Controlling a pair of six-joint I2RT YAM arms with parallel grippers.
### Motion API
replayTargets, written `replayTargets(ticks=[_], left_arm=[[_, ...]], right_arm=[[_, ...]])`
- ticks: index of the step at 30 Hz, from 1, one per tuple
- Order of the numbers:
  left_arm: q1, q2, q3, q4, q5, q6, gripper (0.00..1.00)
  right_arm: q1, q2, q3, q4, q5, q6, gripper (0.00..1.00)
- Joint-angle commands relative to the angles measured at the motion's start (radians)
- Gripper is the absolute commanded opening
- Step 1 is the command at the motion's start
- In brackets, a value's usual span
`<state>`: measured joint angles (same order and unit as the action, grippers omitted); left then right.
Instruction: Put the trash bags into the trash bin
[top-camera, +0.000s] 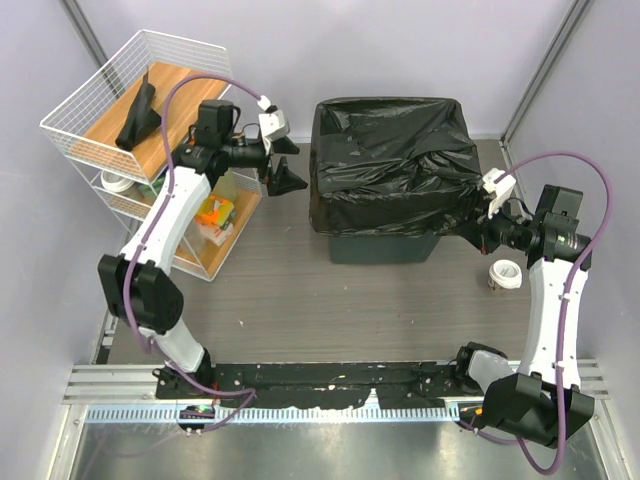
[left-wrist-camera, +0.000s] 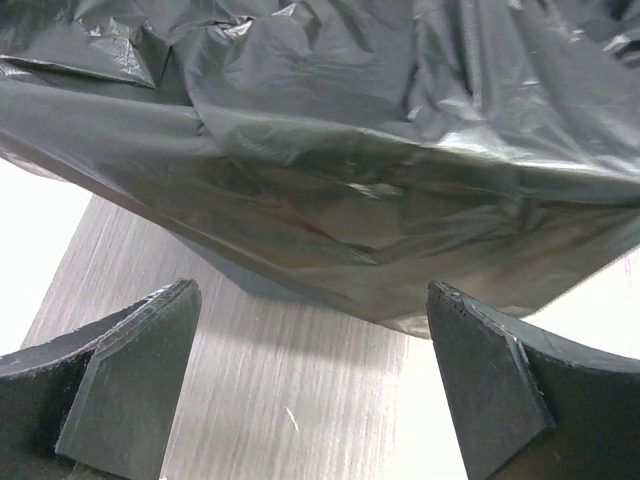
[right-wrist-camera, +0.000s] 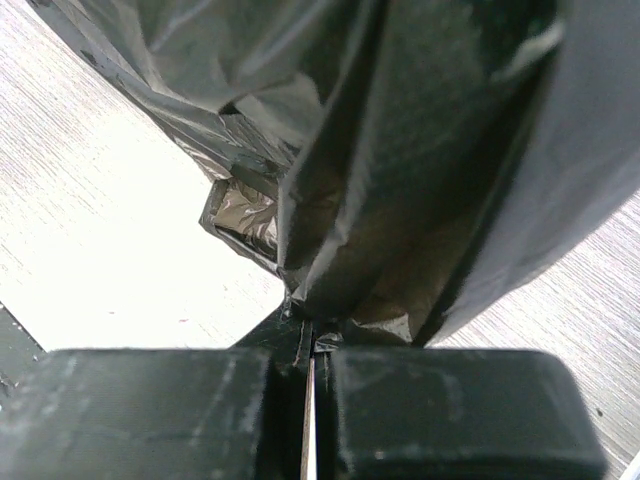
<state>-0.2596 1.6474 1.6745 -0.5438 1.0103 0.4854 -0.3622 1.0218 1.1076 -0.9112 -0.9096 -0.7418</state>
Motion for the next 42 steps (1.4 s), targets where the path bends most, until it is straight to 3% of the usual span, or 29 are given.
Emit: replayTargets(ticks=[1,6,11,19,24,28,29,30,31,33,42], left_arm=[[0.002,0.092,0.099,-0.087,0.077,0.142,1.0],[0.003,0.182,0.174,-0.142,0.186,0.265,0.99],[-0.001,0.249,0.24,-0.143,0.283,0.219,1.0],[-0.049,0.267,0.228,-0.142,0.286,0.196,0.98],[-0.063,0.247,0.159,-0.03,0.274,0.095,0.66],[-0.066,0.235,0.13,0.001,0.266,0.053,0.48],[-0.066,0.23,0.123,0.001,0.263,0.05,0.38],[-0.066,0.22,0.11,0.002,0.261,0.051,0.14],[-0.067,0.209,0.094,0.016,0.254,0.042,0.06],[-0.066,0.192,0.062,0.056,0.237,0.012,0.0],[-0.064,0.08,-0.087,0.128,0.186,-0.048,0.0]], right_arm=[[-0.004,0.0,0.051,-0.017,-0.028,0.009,0.02],[-0.004,-0.005,0.051,-0.031,-0.014,0.001,0.02],[-0.004,-0.006,0.043,-0.038,-0.003,-0.01,0.01],[-0.006,-0.006,0.037,-0.038,0.008,-0.019,0.01],[-0.004,-0.011,0.032,-0.037,0.014,-0.024,0.01],[-0.004,-0.011,0.031,-0.037,0.014,-0.024,0.01],[-0.004,-0.012,0.032,-0.037,0.014,-0.024,0.01],[-0.004,-0.015,0.032,-0.037,0.015,-0.024,0.02],[-0.004,-0.015,0.031,-0.035,0.015,-0.024,0.01],[-0.004,-0.02,0.026,-0.032,0.018,-0.022,0.02],[-0.017,-0.028,0.003,0.017,0.006,0.033,0.02]])
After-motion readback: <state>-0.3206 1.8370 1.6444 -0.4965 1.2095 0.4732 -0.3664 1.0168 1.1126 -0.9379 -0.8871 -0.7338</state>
